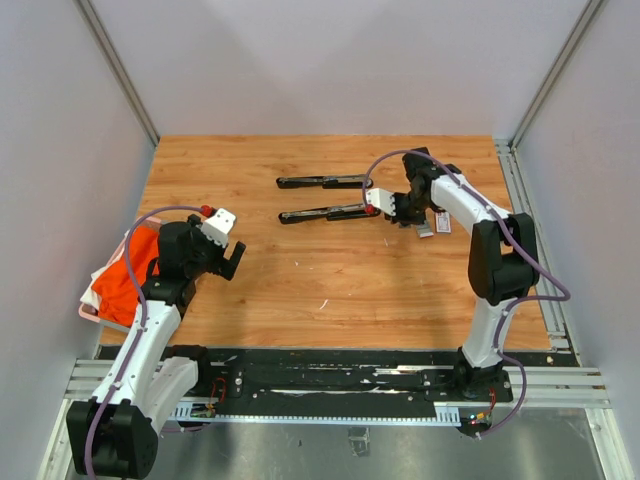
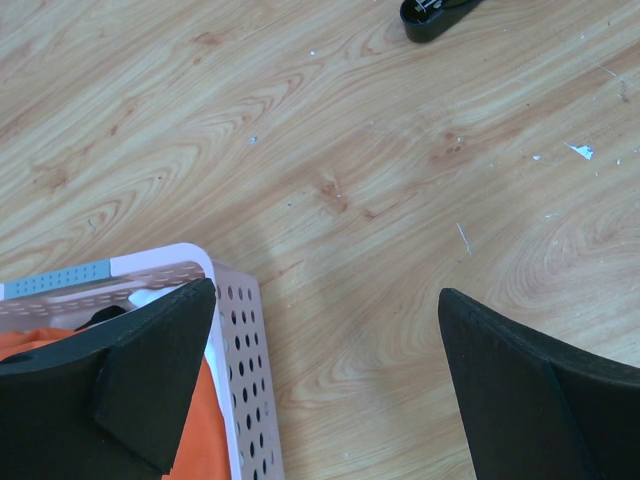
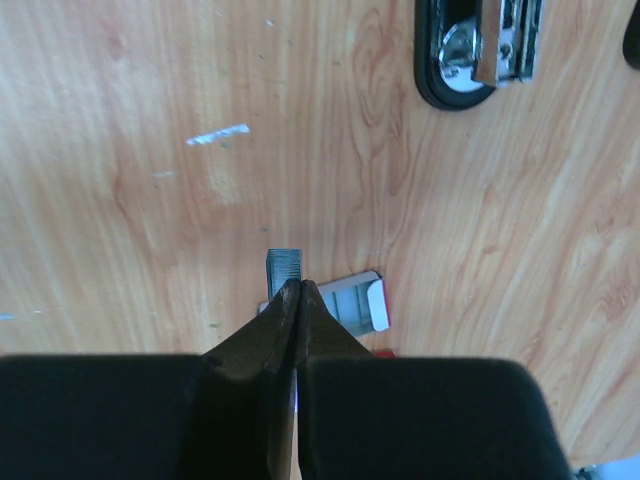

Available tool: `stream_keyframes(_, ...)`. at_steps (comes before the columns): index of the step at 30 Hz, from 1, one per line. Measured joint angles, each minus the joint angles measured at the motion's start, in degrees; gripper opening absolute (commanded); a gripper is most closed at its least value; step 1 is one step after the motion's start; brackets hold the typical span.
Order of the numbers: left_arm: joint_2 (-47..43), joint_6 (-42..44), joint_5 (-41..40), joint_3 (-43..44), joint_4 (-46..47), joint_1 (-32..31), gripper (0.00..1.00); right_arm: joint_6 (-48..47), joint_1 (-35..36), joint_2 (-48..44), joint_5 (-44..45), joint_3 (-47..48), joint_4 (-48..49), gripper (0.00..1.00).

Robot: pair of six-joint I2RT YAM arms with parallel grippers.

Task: Unload the staples from the stapler
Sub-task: Place the staple in the staple box.

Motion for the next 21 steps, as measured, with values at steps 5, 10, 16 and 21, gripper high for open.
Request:
stream_keyframes(5, 0.0, 0.0, -0.02, 0.0, 0.02, 0.0, 0.98, -2.27, -1.18, 1.73, 2.23, 0.0, 2.38, 0.01)
stream_keyframes(10, 0.0, 0.02, -0.07, 0.0, 0.02, 0.0, 0.98, -3.72, -2.36, 3.3, 3.91, 0.0, 3.69, 0.01)
stream_keyframes(16, 0.37, 0.13, -0.07, 0.0, 0.02, 0.0, 0.98, -5.18, -4.66, 3.32, 4.94, 0.0, 4.28, 0.01)
stream_keyframes(21, 0.66, 0.15, -0.07, 0.0, 0.02, 0.0, 0.98, -6.21, -5.7, 3.32, 5.62, -0.39, 4.81, 0.01)
